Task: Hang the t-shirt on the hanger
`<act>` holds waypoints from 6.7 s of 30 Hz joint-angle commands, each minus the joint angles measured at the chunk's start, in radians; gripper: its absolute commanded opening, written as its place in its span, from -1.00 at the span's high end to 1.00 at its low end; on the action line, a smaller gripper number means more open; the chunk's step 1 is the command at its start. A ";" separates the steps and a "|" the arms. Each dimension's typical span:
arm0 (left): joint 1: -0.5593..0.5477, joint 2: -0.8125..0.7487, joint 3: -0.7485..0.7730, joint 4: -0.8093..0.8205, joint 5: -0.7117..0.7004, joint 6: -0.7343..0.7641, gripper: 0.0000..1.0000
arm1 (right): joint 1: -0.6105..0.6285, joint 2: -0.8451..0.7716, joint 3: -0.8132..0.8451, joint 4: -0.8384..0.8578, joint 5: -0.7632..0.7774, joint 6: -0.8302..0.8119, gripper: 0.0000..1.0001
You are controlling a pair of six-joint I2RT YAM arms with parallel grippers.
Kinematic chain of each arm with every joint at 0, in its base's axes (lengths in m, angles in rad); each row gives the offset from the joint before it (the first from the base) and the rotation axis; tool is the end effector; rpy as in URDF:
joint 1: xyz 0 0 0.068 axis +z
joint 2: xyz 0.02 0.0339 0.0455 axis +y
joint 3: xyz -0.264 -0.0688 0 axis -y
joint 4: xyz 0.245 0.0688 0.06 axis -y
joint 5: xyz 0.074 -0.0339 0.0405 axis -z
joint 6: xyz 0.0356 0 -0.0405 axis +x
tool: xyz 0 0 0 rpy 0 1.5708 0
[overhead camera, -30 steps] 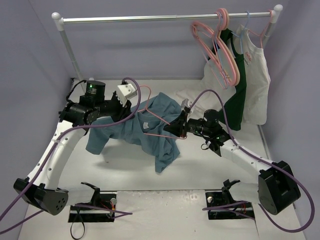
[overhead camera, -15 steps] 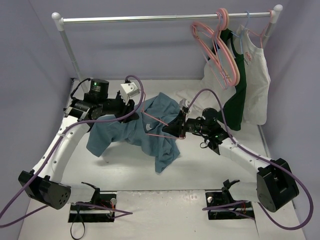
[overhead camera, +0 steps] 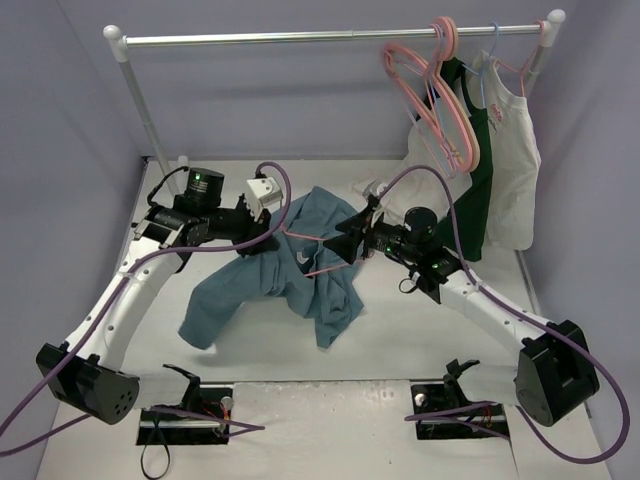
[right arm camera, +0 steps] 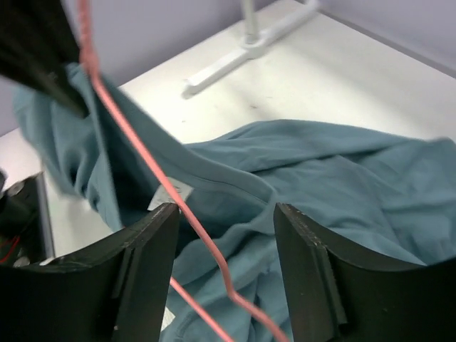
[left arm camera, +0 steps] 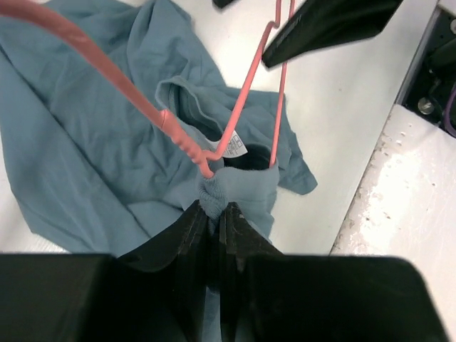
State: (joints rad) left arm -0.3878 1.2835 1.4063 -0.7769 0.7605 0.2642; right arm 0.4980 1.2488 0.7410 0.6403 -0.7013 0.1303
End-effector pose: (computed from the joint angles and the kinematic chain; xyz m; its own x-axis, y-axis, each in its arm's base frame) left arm 0.2316 -0.1211 0.3955 -0.3399 0.3432 -0.8756 0.9004 0.3877 -0.1976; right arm 0.2350 0.1539 0.3106 -0.0053 0.1101 -0.9939 -0.9340 0.3544 0.0443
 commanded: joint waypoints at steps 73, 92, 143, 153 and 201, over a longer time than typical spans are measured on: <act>0.026 -0.363 -0.451 0.446 -0.448 -0.407 1.00 | 0.381 0.443 0.198 0.002 0.798 0.423 0.16; 0.027 -0.408 -0.471 0.441 -0.428 -0.365 1.00 | 0.156 0.285 0.192 -0.163 0.741 0.232 1.00; -0.172 -0.328 -0.363 0.291 -0.633 -0.232 1.00 | 0.039 0.264 0.598 -0.553 0.623 -0.026 1.00; -0.178 -0.228 -0.184 0.384 -0.684 -0.283 1.00 | 0.108 0.222 0.682 -0.619 0.554 -0.087 1.00; -0.209 -0.317 -0.185 0.246 -0.181 -0.178 1.00 | 0.088 0.063 0.506 -0.709 0.261 -0.500 0.82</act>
State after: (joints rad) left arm -0.5892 0.9565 1.1500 -0.5911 0.4950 0.0719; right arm 0.5823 1.3209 1.1660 -0.1078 -0.3763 -0.3508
